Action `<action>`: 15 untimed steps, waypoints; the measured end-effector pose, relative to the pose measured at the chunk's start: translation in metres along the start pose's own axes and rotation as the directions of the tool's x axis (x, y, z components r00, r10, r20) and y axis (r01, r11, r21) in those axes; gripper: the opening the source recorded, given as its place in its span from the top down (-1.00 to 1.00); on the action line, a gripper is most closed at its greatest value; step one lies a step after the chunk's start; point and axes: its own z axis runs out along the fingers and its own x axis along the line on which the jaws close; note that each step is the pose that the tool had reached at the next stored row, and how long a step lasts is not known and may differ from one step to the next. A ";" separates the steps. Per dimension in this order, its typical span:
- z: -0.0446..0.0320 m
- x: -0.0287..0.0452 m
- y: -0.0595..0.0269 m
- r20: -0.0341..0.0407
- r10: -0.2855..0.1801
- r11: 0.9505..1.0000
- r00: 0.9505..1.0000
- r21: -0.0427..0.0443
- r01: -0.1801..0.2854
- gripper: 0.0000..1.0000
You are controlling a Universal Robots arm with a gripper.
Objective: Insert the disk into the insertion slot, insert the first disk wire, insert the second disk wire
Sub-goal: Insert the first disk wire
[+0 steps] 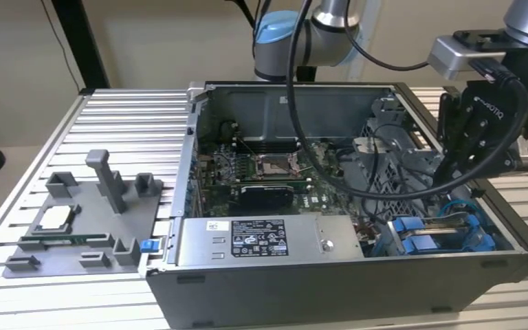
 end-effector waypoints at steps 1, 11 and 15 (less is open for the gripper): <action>0.0007 0.0003 -0.0017 -0.003 0.000 1.000 1.000 0.000 0.000 1.00; 0.0064 0.0019 -0.0153 -0.017 0.000 1.000 1.000 0.000 0.000 1.00; 0.0064 0.0019 -0.0160 -0.017 0.000 1.000 1.000 0.000 0.000 1.00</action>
